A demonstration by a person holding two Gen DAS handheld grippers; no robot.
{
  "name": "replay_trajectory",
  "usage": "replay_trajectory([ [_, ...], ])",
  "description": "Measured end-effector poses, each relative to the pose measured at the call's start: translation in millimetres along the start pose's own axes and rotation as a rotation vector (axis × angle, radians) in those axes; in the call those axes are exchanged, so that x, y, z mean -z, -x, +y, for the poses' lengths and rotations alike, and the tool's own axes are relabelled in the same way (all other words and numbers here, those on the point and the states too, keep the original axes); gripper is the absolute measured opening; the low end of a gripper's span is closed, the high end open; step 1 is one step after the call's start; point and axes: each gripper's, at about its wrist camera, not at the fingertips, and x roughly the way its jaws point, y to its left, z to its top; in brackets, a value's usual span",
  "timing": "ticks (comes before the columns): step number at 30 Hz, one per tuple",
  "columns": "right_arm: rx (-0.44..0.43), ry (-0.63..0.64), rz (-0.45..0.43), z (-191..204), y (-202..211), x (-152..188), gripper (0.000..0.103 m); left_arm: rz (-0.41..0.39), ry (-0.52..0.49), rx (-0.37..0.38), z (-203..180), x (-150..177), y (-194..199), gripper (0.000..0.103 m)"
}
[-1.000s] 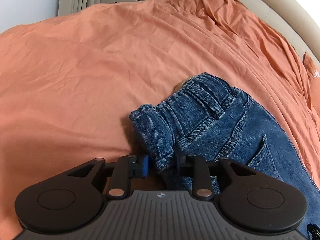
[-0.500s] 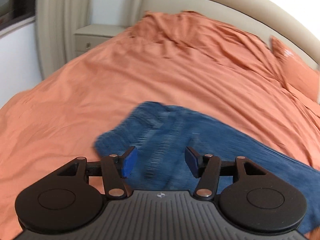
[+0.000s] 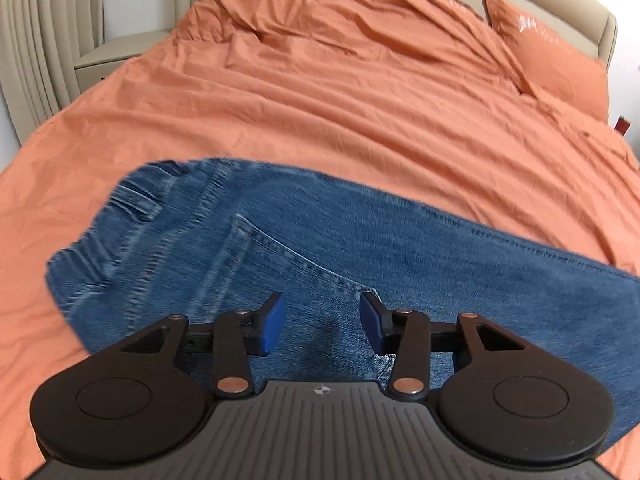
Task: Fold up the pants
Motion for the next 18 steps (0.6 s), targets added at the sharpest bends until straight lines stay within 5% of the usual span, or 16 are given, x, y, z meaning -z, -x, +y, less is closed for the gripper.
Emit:
replay_trajectory([
  [10,-0.040,-0.166,0.027,-39,-71,-7,0.017,0.063,0.001,-0.057,-5,9,-33,0.049],
  [12,-0.066,-0.168,0.009,-39,-68,-9,0.000,0.066,-0.002,-0.064,-6,10,-34,0.049],
  [15,-0.144,-0.086,-0.098,-21,-31,-16,0.000,0.068,-0.030,-0.074,-9,8,-34,0.048],
  [18,-0.092,-0.013,-0.125,-14,-16,-16,0.000,0.059,-0.051,-0.082,-13,5,-34,0.046],
])
